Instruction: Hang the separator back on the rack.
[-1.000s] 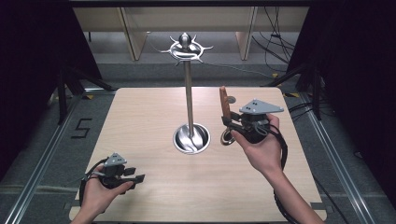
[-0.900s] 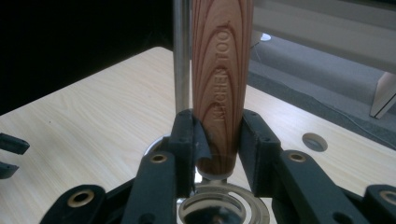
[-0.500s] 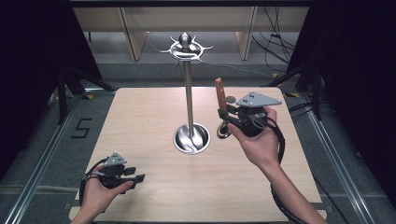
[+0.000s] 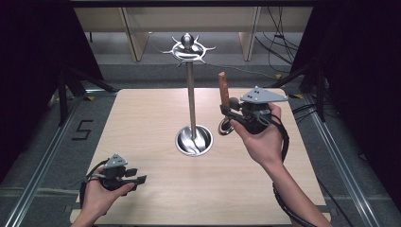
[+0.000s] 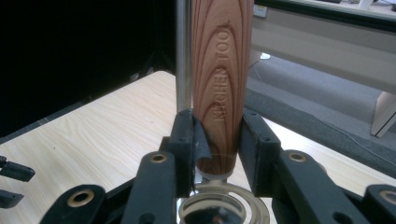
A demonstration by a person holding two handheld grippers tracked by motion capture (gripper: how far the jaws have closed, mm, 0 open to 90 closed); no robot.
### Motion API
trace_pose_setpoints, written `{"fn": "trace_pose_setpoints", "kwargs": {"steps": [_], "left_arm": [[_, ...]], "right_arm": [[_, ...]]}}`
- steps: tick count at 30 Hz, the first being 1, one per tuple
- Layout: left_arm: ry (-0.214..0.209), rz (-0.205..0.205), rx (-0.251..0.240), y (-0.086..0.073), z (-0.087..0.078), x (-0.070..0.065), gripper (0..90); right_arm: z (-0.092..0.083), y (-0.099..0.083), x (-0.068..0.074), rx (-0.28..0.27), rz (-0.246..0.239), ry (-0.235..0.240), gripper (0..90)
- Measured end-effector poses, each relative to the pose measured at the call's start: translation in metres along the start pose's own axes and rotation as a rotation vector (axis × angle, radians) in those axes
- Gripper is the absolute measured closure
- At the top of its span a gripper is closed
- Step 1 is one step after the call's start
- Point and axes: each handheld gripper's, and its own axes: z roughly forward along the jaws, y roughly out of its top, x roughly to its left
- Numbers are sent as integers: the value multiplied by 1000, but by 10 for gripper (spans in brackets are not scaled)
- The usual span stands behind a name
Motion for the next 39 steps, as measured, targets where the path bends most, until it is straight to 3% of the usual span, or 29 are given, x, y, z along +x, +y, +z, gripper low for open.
{"fn": "trace_pose_setpoints", "kwargs": {"steps": [1,6,7,8,11,12,14,18,19,20,21,23,27,29,31,32,33,34,35,36,37,38,39], "left_arm": [[0,-3,-2,0,0,0,480],[-3,-5,-12,1,0,0,480],[-1,2,1,1,0,0,481],[-1,-17,-19,1,1,-1,480],[3,-22,-30,1,2,-3,480],[1,-18,-28,1,3,-2,479],[-8,0,-17,3,1,0,479],[-1,-33,-38,2,0,0,477],[0,-22,-26,2,-1,1,477],[-2,0,-6,2,-2,2,477],[-1,-37,-39,2,0,-1,476],[1,-15,-30,2,-2,0,473],[10,-15,-34,2,-2,0,461],[7,-35,-40,2,0,0,458],[9,-11,-16,2,-2,2,455],[11,-23,-35,2,-1,2,454],[8,-19,-24,2,-2,2,453],[11,-45,-54,2,0,0,453],[21,-45,-56,2,-1,0,452],[25,-44,-55,2,-1,-1,452],[27,-40,-51,2,-1,0,451],[26,-9,-25,2,-3,2,451],[27,-13,-31,2,-3,2,450]], "right_arm": [[1,0,-1,-17,-13,2,693],[-1,3,-1,-9,17,-3,693],[0,4,-2,-17,-9,-4,693],[-1,4,-2,-11,4,6,693],[-1,5,-2,-21,6,2,692],[-2,5,-1,-13,24,-4,693],[0,7,-3,-28,8,4,693],[-5,10,-4,-27,20,-9,693],[-4,10,-5,-41,2,-6,693],[-4,10,-5,-42,14,1,693],[-4,11,-5,-38,17,5,693],[-3,11,-4,-39,16,-14,693],[-1,13,-4,-36,10,2,693],[-2,14,-3,-37,13,-6,693],[-2,15,-2,-45,22,-5,693],[-3,16,-2,-39,18,-5,693],[-3,18,-4,-40,5,-5,693],[-3,18,-4,-46,12,1,693],[-3,20,-5,-49,-16,-13,692],[-3,20,-4,-44,5,-7,693],[-3,21,-5,-58,-7,-11,693],[-3,21,-4,-58,-5,-9,693],[-3,22,-4,-61,-4,-9,693]]}}
